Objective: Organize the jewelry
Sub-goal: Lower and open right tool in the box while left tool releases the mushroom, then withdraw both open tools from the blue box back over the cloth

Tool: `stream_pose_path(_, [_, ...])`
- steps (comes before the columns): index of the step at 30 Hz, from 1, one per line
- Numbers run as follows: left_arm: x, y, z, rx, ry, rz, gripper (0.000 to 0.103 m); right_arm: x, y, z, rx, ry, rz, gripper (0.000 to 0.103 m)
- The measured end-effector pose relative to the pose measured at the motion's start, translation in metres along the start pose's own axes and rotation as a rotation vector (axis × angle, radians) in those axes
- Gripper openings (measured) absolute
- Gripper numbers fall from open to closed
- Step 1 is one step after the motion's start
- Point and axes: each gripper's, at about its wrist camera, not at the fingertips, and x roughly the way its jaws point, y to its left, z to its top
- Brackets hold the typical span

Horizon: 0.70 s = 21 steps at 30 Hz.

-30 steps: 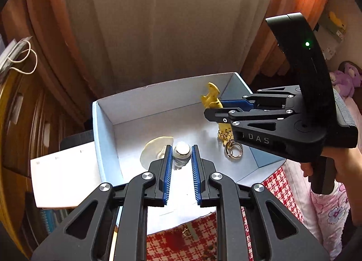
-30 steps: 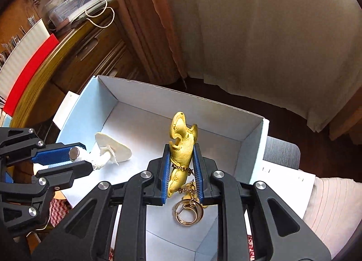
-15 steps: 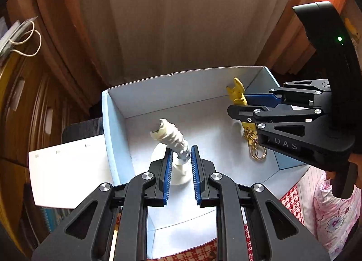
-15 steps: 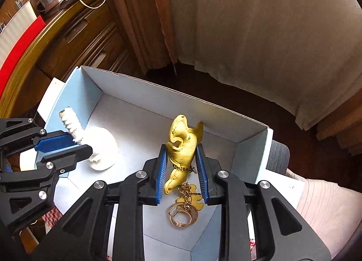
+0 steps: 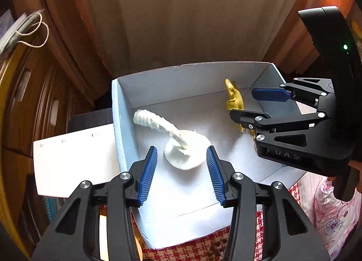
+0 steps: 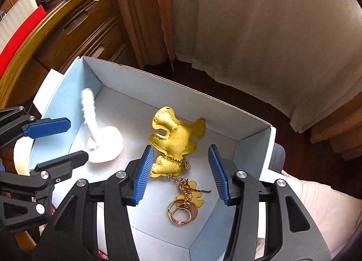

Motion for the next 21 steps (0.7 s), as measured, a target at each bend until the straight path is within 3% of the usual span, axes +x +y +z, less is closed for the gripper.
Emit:
stream_pose_path(3, [-0.005, -0.002, -0.002, -0.010, -0.003, -0.015, 0.058, -0.004, -0.001, -0.003, 0.008, -0.012, 0.009, 0.052])
stream_pose_path(13, [-0.025, -0.002, -0.011, -0.017, -0.031, -0.012, 0.058, -0.032, -0.009, -0.006, 0.041, -0.082, 0.065, 0.059])
stream_pose_path(17, [-0.040, -0.005, -0.020, 0.002, -0.058, -0.017, 0.060, -0.052, -0.001, -0.014, 0.008, -0.145, 0.047, 0.071])
stream_pose_path(19, [-0.050, -0.009, -0.025, 0.011, -0.078, -0.004, 0.067, -0.064, -0.002, -0.019, 0.035, -0.176, 0.076, 0.074])
stream_pose_path(21, [-0.058, -0.007, -0.031, 0.021, -0.100, -0.003, 0.068, -0.076, -0.002, -0.026, 0.056, -0.199, 0.113, 0.074])
